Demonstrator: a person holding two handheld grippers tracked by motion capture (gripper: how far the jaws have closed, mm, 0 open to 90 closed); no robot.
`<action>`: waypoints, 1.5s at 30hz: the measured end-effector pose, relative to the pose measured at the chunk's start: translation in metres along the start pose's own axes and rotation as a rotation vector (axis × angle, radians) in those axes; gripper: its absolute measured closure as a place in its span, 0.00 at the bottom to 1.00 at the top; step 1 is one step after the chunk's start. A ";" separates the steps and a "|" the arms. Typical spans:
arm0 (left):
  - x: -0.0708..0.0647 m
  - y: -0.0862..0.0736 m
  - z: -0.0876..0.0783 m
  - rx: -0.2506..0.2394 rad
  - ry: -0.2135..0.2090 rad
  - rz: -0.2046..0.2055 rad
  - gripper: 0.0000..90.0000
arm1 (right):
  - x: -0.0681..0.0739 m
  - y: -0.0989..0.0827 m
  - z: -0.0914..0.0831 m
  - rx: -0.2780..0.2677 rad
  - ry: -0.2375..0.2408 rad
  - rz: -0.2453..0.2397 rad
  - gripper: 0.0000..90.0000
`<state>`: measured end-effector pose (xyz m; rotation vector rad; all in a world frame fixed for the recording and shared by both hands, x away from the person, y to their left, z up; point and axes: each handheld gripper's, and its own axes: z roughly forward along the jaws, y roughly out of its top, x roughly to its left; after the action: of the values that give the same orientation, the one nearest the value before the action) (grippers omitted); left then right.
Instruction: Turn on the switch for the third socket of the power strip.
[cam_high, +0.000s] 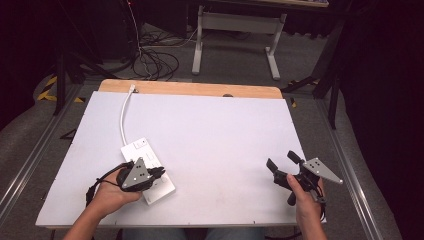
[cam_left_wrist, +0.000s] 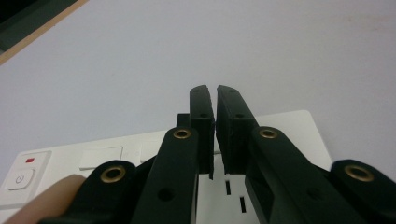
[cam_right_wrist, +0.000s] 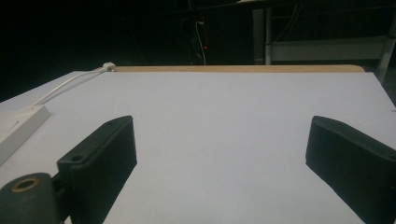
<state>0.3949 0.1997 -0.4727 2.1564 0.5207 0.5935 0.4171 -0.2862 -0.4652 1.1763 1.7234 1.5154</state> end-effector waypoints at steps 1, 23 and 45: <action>0.000 0.000 0.000 0.004 -0.001 0.002 0.94 | 0.000 0.000 0.000 -0.002 -0.001 0.001 0.10; 0.000 -0.002 0.007 0.078 0.009 0.027 0.94 | 0.000 0.000 0.000 -0.001 0.000 0.001 0.10; -0.003 -0.003 0.007 0.077 0.021 0.025 0.95 | 0.002 0.002 0.002 -0.004 0.009 0.003 0.10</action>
<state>0.3962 0.1958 -0.4791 2.2345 0.5360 0.6191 0.4186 -0.2834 -0.4639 1.1722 1.7247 1.5268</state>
